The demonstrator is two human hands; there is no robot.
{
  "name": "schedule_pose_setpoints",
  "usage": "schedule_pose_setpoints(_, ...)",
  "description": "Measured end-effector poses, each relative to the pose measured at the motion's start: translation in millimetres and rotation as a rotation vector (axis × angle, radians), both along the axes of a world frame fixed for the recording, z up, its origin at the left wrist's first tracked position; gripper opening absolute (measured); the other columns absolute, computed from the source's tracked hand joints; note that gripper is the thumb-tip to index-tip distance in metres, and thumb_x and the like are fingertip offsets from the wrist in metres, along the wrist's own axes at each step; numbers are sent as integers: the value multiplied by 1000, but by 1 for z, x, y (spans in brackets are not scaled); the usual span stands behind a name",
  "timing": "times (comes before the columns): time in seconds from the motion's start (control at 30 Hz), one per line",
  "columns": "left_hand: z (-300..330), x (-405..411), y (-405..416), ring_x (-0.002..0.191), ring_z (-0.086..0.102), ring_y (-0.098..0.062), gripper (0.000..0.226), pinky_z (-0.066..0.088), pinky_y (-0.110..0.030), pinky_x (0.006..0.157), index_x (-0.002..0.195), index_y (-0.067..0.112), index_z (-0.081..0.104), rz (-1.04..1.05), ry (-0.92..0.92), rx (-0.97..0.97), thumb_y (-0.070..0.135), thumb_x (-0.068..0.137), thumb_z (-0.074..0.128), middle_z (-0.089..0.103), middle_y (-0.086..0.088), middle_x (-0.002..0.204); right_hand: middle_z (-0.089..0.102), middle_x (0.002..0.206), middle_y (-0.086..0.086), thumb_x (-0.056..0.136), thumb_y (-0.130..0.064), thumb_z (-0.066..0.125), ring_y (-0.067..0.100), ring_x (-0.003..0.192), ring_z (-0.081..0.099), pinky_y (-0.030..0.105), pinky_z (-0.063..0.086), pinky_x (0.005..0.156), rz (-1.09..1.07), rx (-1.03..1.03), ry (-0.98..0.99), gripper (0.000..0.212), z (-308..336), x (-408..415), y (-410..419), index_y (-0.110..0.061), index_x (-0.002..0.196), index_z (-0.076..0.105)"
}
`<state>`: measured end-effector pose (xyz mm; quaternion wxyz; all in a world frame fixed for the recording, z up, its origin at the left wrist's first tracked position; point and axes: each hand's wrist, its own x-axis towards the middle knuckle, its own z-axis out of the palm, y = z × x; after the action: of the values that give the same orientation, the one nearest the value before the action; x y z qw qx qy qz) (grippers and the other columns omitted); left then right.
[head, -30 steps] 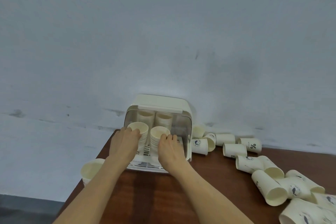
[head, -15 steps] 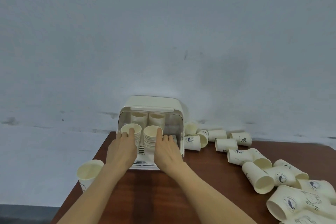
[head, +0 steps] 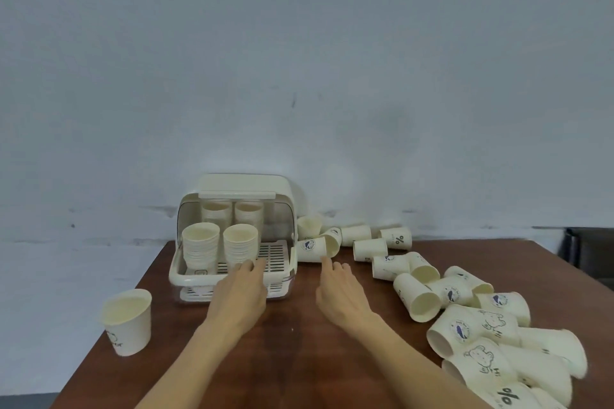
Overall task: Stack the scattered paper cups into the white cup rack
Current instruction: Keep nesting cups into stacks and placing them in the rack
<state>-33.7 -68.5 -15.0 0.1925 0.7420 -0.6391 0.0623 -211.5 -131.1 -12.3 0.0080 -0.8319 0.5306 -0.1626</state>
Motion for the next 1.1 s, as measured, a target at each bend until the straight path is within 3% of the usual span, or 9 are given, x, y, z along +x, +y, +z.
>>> schedule_pose_setpoints(0.13, -1, -23, -13, 117, 49, -21, 43, 46, -37, 84, 137, 21, 39, -42, -2, 29, 19, 94, 40, 52, 1, 126, 54, 117, 10, 91, -11, 41, 27, 111, 47, 36, 43, 88, -37, -7, -10, 46, 3, -31, -6, -8, 136, 33)
schedule_pose_setpoints(0.5, -9, -79, -70, 112, 51, -22, 34, 46, -36, 82, 129, 20, 43, -151, -127, 91, 20, 95, 41, 53, -3, 120, 55, 113, 9, 90, -11, 40, 26, 106, 46, 34, 40, 78, -122, 28, 12, 30, 1, -94, -42, -10, 121, 41)
schedule_pose_setpoints(0.6, -11, -88, -94, 112, 52, -24, 35, 44, -36, 82, 130, 19, 43, -144, -163, 125, 17, 95, 41, 54, -4, 122, 54, 115, 7, 90, -10, 40, 25, 106, 45, 31, 36, 75, -110, 9, 9, 40, -3, -105, -55, -11, 129, 36)
schedule_pose_setpoints(0.83, -28, -97, -156, 106, 55, -26, 35, 47, -39, 78, 128, 16, 44, -141, -284, 177, 10, 93, 43, 56, -7, 115, 55, 121, 5, 93, -12, 41, 22, 109, 45, 32, 41, 86, -62, -41, -22, 56, -11, -120, -83, -10, 146, 24)
schedule_pose_setpoints(0.97, -44, -100, -178, 104, 57, -29, 42, 41, -37, 68, 133, 13, 39, -123, -434, 199, 2, 92, 41, 56, -9, 114, 55, 115, 3, 93, -12, 41, 22, 106, 46, 29, 35, 79, -51, -65, -41, 54, -11, -127, -92, -13, 145, 25)
schedule_pose_setpoints(1.1, -54, -102, -191, 104, 60, -30, 38, 45, -36, 72, 130, 10, 43, -86, -561, 251, 2, 94, 37, 60, -10, 114, 55, 113, 0, 92, -12, 41, 19, 105, 46, 26, 25, 71, -75, -107, -30, 53, -6, -134, -96, -17, 144, 27)
